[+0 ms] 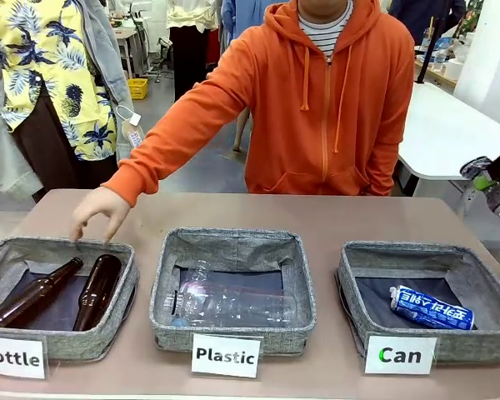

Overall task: Sort the can waste into the basket.
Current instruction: Pick up the can waste from the table and place it in the right Fabric basket.

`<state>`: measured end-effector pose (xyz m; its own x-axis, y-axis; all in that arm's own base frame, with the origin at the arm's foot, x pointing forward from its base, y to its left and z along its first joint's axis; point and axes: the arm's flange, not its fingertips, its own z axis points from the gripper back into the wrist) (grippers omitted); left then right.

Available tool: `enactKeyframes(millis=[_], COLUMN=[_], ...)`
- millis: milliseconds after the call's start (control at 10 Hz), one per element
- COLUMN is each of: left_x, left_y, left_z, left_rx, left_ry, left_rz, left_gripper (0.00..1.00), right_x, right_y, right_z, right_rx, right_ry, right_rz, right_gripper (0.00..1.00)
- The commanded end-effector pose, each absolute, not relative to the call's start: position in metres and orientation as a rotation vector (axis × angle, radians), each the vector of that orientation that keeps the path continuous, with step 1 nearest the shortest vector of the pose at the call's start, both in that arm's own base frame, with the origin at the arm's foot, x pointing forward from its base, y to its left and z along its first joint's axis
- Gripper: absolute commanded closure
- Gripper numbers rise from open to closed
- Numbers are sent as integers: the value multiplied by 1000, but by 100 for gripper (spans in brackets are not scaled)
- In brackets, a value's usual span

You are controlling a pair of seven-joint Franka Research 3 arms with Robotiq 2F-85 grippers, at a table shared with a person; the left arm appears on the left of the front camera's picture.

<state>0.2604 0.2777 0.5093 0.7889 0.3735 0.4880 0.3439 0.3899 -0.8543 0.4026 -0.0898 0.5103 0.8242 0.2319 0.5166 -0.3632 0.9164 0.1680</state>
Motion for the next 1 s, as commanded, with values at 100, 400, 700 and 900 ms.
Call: enactKeyframes(millis=[100, 400, 700, 900], left_x=[270, 282, 287, 295], left_y=[211, 130, 63, 74], left_z=[486, 458, 418, 435], left_rx=[-1274, -1257, -1119, -1197], left_ry=[-548, -354, -199, -202], left_rz=[-105, -268, -365, -342], left_gripper=[0, 0, 0, 0], right_x=[368, 369, 375, 378], right_y=[-67, -34, -14, -11], right_z=[503, 490, 473, 465], right_rx=[386, 371, 362, 339], right_ry=[-432, -432, -420, -417], right_rz=[747, 998, 1163, 1198], right_gripper=[100, 100, 100, 100])
